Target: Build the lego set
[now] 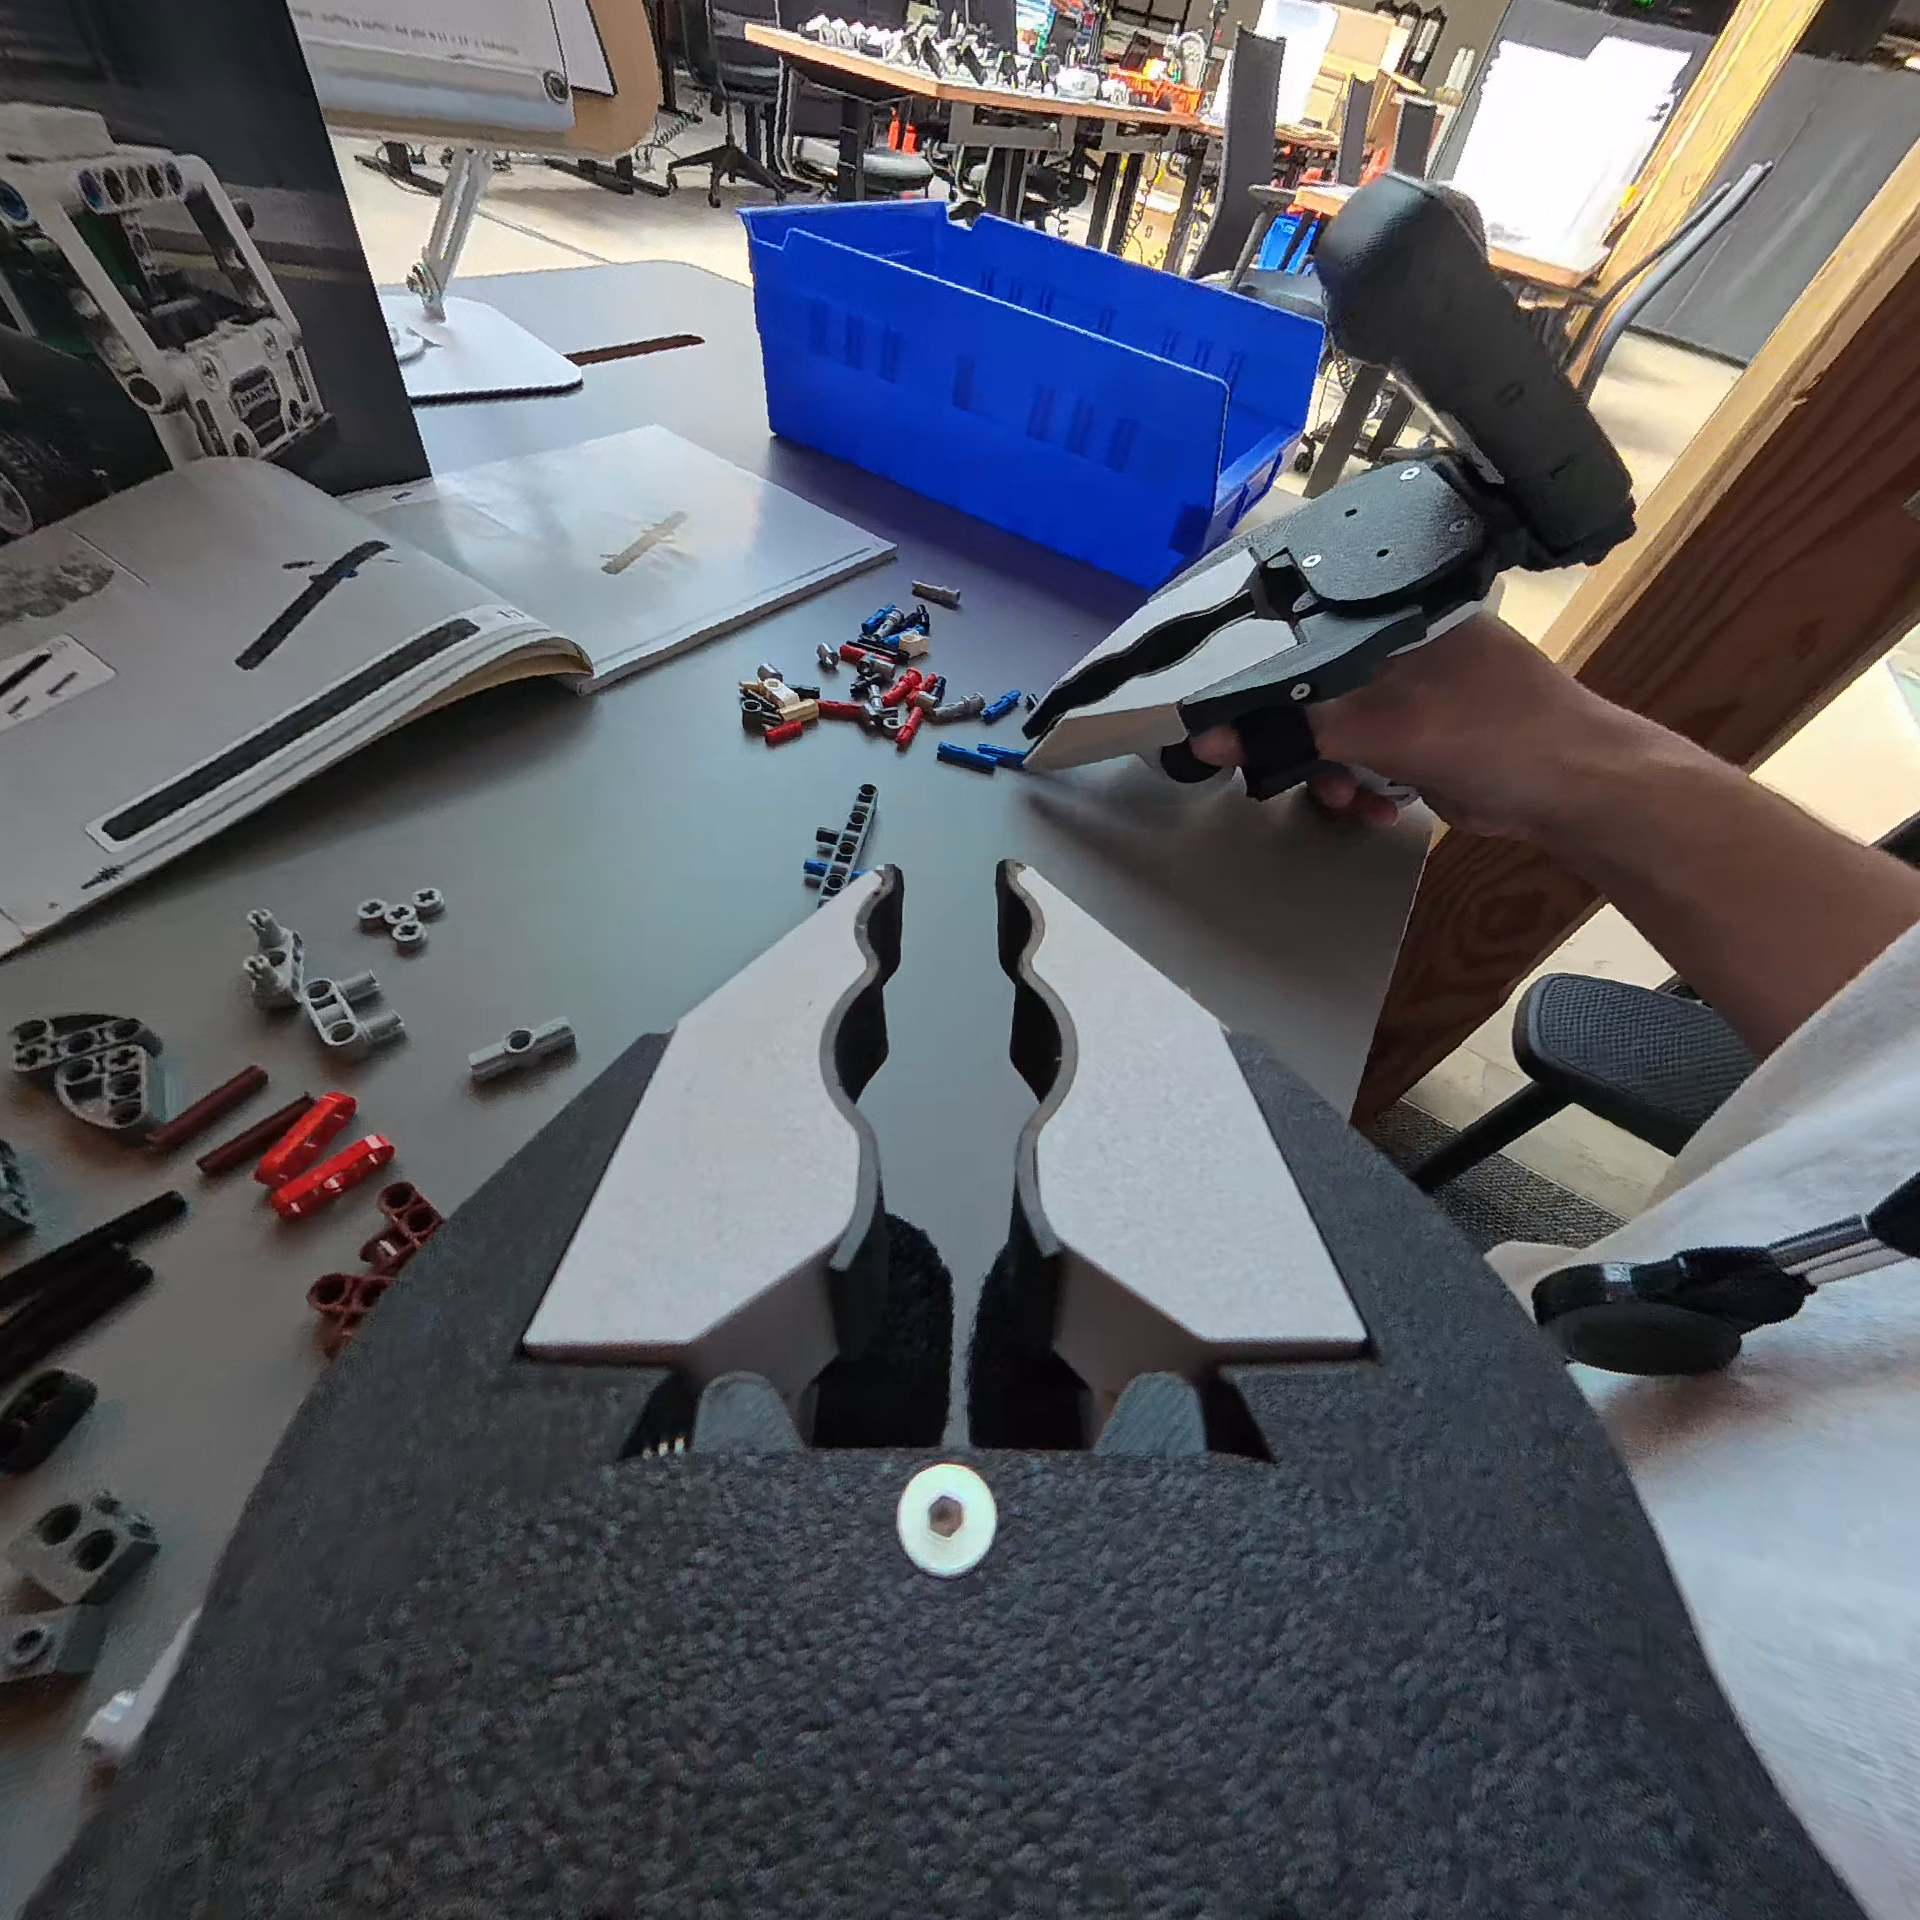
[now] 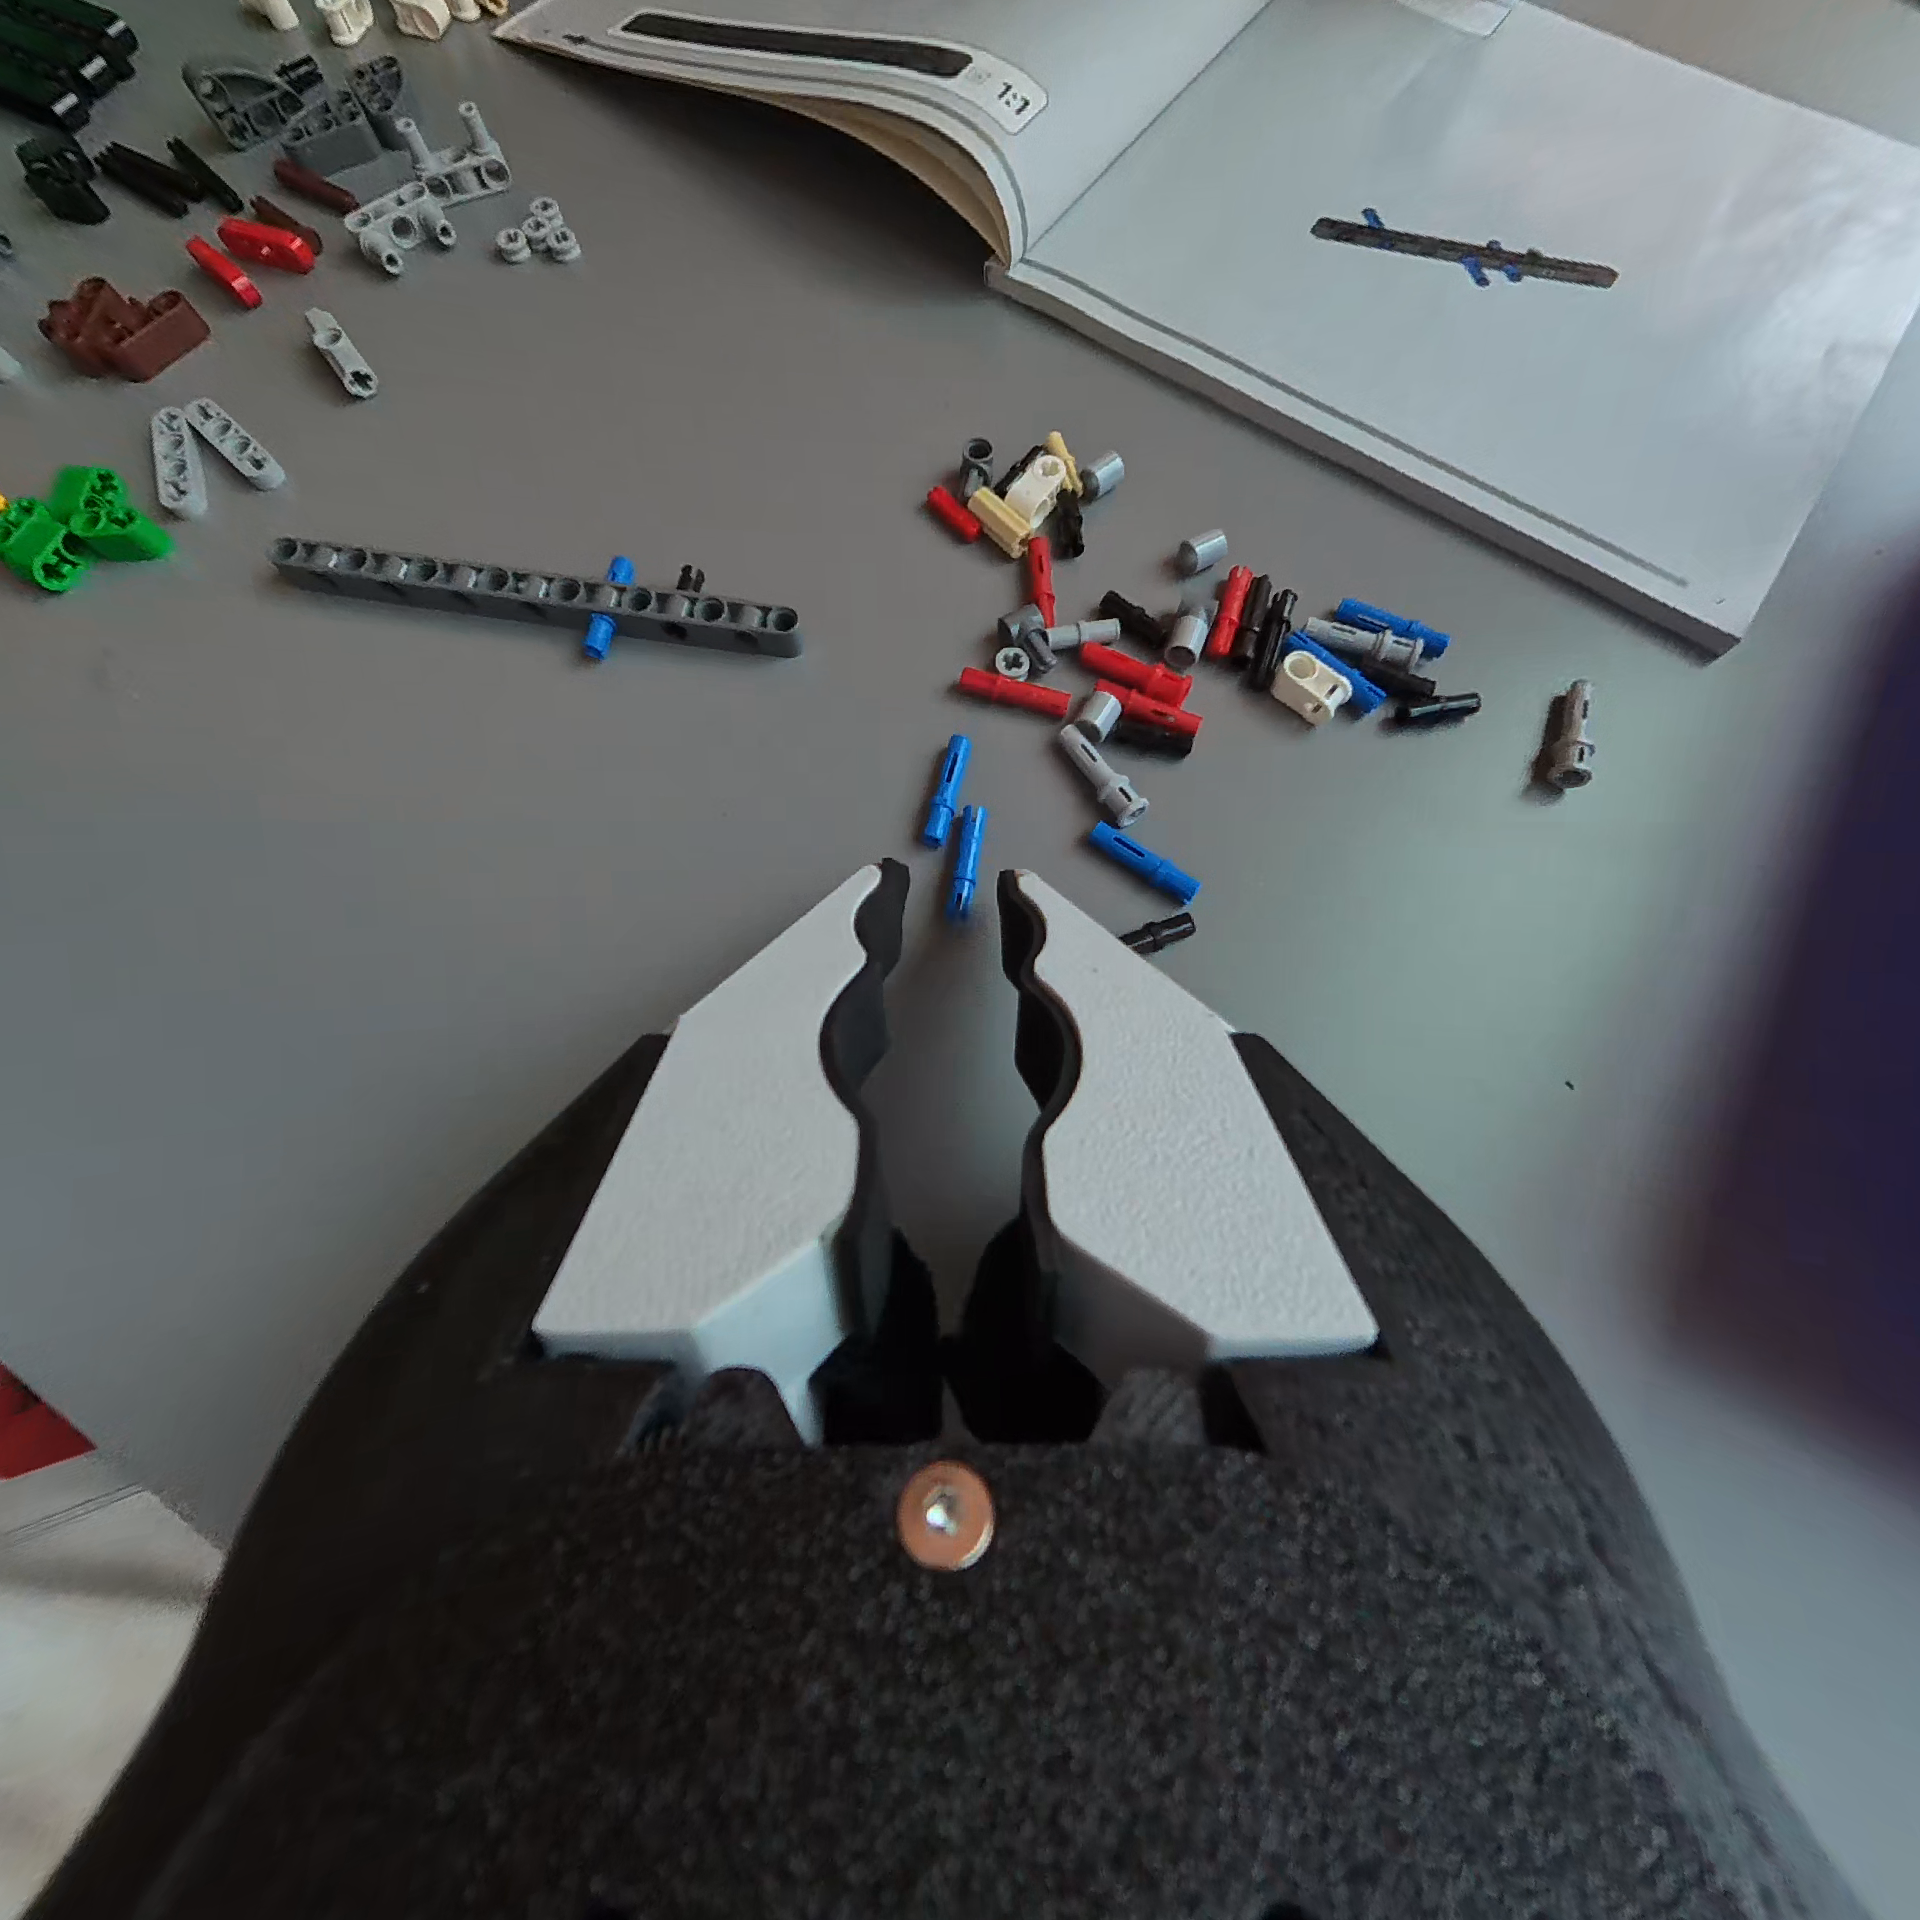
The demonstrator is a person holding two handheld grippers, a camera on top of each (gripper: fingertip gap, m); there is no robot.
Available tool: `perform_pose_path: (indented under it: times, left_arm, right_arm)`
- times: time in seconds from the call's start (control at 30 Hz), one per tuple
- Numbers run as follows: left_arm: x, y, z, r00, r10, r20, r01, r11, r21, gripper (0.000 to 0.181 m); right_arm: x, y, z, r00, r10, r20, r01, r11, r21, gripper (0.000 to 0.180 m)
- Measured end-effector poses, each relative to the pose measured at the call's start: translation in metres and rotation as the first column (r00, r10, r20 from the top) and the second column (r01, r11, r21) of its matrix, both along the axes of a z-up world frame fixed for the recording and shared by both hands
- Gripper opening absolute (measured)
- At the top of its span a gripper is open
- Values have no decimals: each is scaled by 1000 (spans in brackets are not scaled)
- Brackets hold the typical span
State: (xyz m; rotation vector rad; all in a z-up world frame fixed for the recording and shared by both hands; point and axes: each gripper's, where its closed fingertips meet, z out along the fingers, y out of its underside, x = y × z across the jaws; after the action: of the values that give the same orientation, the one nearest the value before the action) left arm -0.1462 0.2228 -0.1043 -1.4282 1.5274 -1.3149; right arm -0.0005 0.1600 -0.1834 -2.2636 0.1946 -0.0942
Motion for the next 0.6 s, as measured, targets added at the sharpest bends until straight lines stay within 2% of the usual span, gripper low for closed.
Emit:
perform_pose_path:
  times: [0.17, 0.37, 0.6]
  left_arm:
    - [8, 11, 4, 1000, 1, -18, 0, 1000, 10, 19]
    - [21, 22, -12, 993, -12, -119, 23, 996, 85, 19]
    - [31, 15, -14, 990, -61, -129, 68, 997, 47, 17]
  right_arm:
    - [3, 1, -7, 1000, -14, 2, 14, 999, -49, 17]
    - [1, 8, -4, 1000, -14, 12, 15, 999, -29, 18]
    - [0, 16, -1, 998, 8, 54, -7, 1000, -18, 18]
